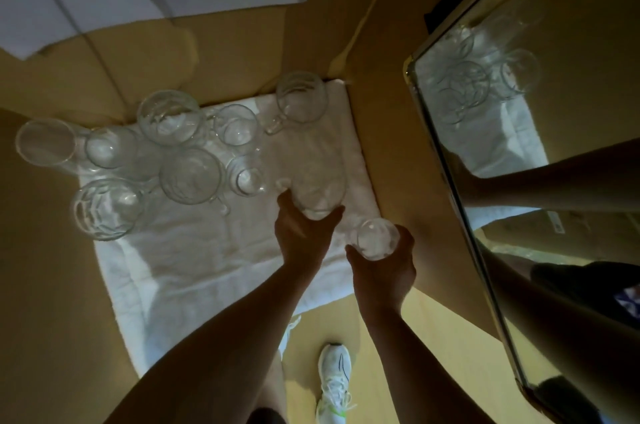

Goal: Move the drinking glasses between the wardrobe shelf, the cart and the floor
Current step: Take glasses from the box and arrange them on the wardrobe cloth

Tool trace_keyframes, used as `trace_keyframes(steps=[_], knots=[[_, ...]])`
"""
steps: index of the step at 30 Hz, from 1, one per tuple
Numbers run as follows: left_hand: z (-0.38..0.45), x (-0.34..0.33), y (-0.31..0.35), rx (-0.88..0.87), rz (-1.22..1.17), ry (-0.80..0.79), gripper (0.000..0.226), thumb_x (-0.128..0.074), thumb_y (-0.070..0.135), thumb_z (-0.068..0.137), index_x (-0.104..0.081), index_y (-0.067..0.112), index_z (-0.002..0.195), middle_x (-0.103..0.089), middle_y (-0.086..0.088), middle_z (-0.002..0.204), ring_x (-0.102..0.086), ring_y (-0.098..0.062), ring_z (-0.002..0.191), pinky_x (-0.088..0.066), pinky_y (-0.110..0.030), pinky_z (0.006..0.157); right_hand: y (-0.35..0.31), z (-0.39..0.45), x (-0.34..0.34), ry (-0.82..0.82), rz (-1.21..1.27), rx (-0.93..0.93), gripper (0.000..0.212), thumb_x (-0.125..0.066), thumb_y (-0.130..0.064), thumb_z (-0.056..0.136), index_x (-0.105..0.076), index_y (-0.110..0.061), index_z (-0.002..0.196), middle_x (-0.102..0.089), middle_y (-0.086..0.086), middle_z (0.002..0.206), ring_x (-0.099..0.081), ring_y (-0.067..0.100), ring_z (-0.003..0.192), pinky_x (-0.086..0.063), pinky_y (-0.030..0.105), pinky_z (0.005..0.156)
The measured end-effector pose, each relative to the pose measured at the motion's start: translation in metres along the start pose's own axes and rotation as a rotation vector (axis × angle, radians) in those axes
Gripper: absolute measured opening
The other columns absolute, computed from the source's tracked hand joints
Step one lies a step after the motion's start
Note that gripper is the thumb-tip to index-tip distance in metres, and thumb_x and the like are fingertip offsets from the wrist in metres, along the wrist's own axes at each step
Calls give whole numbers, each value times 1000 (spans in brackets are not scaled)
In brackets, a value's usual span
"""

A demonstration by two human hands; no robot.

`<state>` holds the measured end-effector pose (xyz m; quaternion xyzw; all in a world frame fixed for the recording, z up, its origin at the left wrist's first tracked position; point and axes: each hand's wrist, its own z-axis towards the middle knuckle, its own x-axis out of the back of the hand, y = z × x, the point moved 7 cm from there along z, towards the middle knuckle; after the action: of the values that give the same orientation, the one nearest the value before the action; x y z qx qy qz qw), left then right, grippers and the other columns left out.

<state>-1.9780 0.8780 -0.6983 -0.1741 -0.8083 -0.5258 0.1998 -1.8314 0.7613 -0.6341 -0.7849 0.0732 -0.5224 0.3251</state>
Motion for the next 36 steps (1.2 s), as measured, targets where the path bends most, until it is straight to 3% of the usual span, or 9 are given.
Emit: trace_keyframes(steps=[4, 9, 12, 19, 23, 29, 31, 33, 36], knots=[[-20, 17, -3, -24, -44, -7, 91, -90, 58, 49, -51, 17, 121, -57, 23, 96, -59, -6, 87, -38, 0, 73, 9, -13, 18, 8, 5, 3, 75, -95, -23, 58, -52, -24, 120, -61, -10, 102, -60, 17, 90, -55, 38, 83], [-41, 25, -15, -25, -4, 43, 103, -93, 54, 50, -49, 12, 133, -61, -3, 125, -54, -28, 120, -44, -32, 98, 18, -21, 25, -23, 23, 52, 80, -96, -24, 57, -51, -27, 122, -58, -13, 101, -58, 14, 89, -46, 26, 80], [-47, 30, -22, -53, -20, 62, 96, -96, 48, 51, -53, 11, 129, -63, -3, 119, -60, -27, 113, -51, -44, 100, 24, -28, 29, -45, 19, 77, 82, -95, -26, 56, -50, -29, 124, -58, -14, 102, -56, 11, 89, -44, 23, 78], [-71, 63, -37, 48, -83, 141, 92, -96, 49, 52, -48, 15, 124, -56, 10, 105, -60, -16, 95, -39, -9, 75, 23, -45, 42, -116, 23, 147, 82, -96, -27, 57, -53, -24, 126, -59, -14, 106, -55, 10, 94, -43, 24, 83], [-88, 97, -28, 45, -81, 193, 92, -96, 48, 54, -47, 16, 125, -56, 9, 111, -56, -11, 97, -47, -21, 83, 7, -58, 46, -189, 42, 186, 83, -96, -26, 58, -53, -20, 129, -64, -4, 116, -60, 16, 101, -41, 22, 84], [-127, 163, 8, 8, -215, 314, 78, -94, 47, 45, -43, 33, 103, -57, 21, 95, -57, 14, 87, -40, -1, 69, -32, -86, 79, -294, 112, 253, 89, -96, -24, 60, -51, -18, 136, -65, 0, 126, -62, 23, 114, -49, 33, 98], [-143, 186, 26, -4, -229, 326, 82, -90, 54, 44, -48, 27, 109, -60, 16, 101, -62, 3, 91, -47, -8, 77, -47, -98, 99, -321, 159, 284, 93, -97, -24, 60, -49, -15, 140, -64, 2, 130, -61, 23, 118, -48, 34, 102], [-159, 208, 47, -41, -237, 351, 89, -92, 53, 47, -54, 17, 118, -65, 1, 112, -65, -20, 107, -54, -32, 91, -63, -110, 117, -353, 201, 317, 92, -96, -26, 62, -49, -16, 140, -65, 2, 130, -61, 23, 118, -47, 31, 99], [-194, 246, 90, -148, -160, 428, 94, -91, 55, 48, -61, 7, 123, -64, -11, 122, -58, -31, 117, -48, -46, 102, -90, -131, 150, -411, 290, 388, 87, -95, -28, 62, -50, -20, 137, -65, -2, 126, -61, 21, 116, -48, 30, 96]])
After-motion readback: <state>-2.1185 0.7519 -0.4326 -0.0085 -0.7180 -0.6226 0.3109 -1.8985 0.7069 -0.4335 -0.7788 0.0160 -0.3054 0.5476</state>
